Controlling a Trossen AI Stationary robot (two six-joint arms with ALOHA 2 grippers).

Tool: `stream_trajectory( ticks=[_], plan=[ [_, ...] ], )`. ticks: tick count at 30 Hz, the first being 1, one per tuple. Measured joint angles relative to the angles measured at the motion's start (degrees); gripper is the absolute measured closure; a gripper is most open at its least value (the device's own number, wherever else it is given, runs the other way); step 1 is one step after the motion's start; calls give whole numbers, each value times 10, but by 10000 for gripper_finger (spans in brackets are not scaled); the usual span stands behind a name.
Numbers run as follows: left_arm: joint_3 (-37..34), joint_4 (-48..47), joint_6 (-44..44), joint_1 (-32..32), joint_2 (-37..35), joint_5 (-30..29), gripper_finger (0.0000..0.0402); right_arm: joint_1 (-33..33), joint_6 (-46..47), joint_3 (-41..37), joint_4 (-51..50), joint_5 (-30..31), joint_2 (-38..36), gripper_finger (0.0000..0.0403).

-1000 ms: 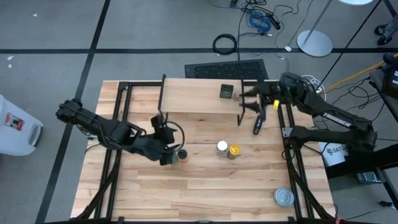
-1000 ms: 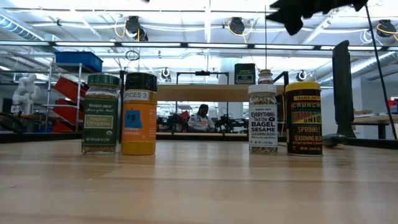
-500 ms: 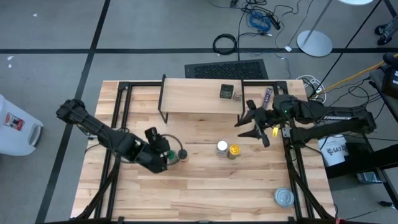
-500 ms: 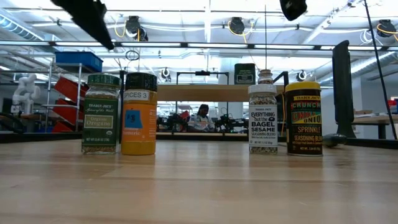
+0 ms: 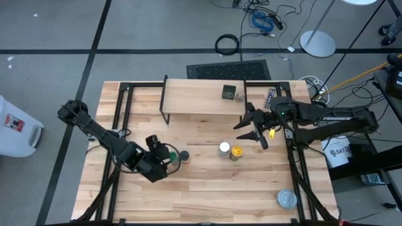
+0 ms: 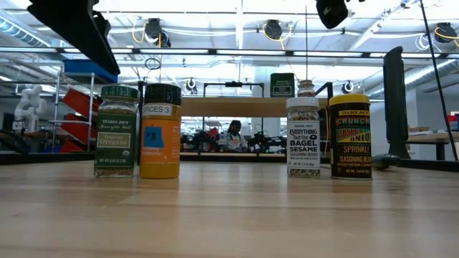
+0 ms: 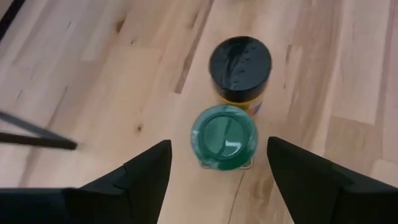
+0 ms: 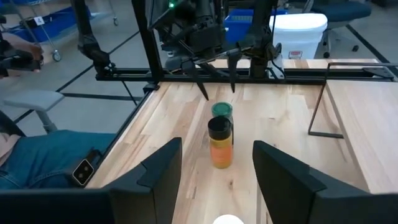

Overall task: Shelf spices
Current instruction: Put the green seasoning bottle on the shelf

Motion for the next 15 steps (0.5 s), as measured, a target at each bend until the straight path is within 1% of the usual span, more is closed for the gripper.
stream_trajectory(
  ticks=[4, 8, 15],
  plan=[
    [-24, 62, 28, 0, 0, 1, 127, 0, 0, 0, 4, 0, 11, 218],
    [-36, 68, 32, 0, 0, 1, 127, 0, 0, 0, 6, -1, 19, 218],
    [-37, 70, 32, 1, 3, -7, 127, 0, 0, 0, 21, -2, 27, 218]
  ],
)
